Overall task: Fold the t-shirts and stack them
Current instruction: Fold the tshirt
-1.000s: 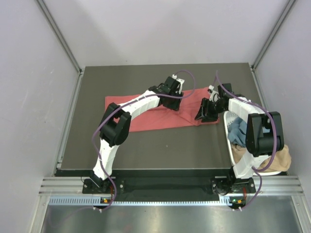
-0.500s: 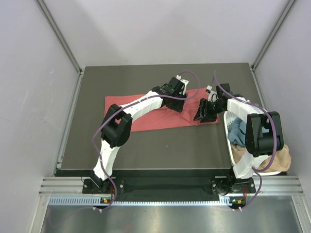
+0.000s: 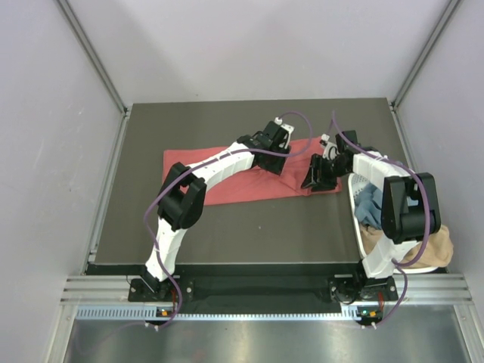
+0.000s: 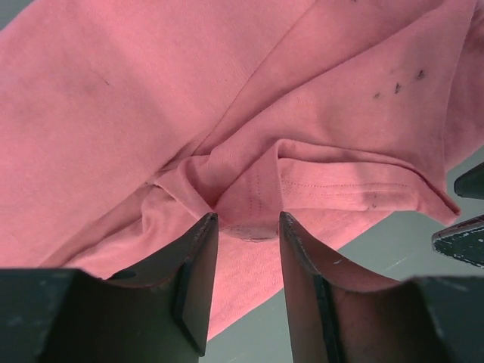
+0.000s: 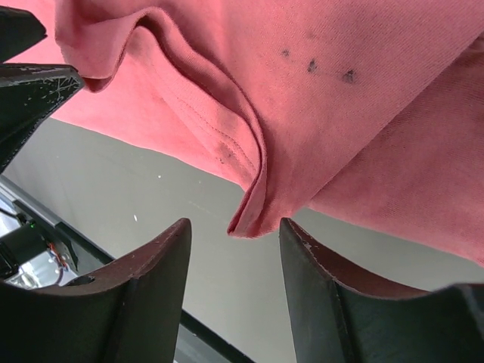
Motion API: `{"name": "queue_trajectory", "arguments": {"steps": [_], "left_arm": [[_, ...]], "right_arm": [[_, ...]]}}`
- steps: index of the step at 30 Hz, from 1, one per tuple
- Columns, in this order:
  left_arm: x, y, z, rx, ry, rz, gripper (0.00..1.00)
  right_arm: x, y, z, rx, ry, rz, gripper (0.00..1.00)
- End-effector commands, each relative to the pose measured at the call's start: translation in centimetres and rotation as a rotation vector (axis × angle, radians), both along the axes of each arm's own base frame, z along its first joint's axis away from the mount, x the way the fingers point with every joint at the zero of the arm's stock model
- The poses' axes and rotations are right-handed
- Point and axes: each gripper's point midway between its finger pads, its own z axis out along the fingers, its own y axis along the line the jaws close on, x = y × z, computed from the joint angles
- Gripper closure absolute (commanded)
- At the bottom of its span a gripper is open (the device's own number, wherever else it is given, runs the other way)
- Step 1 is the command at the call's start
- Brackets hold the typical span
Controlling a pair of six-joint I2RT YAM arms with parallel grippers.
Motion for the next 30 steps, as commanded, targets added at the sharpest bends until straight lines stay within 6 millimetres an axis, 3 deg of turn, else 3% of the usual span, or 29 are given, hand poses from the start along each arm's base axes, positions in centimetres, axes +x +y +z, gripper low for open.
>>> {"name": "queue_trajectory", "arguments": {"steps": [1, 30], "left_arm": [[0.2, 0.0, 1.3, 0.003, -0.035, -0.005, 0.58], [-1.2, 0.0, 0.5, -0.003, 0.021, -0.021, 0.57]], "right_arm": [[0.2, 0.8, 0.0, 0.003, -0.028, 0.041, 0.5], [1.5, 1.0, -0.4, -0.033, -0.035, 0.03, 0.57]]}}
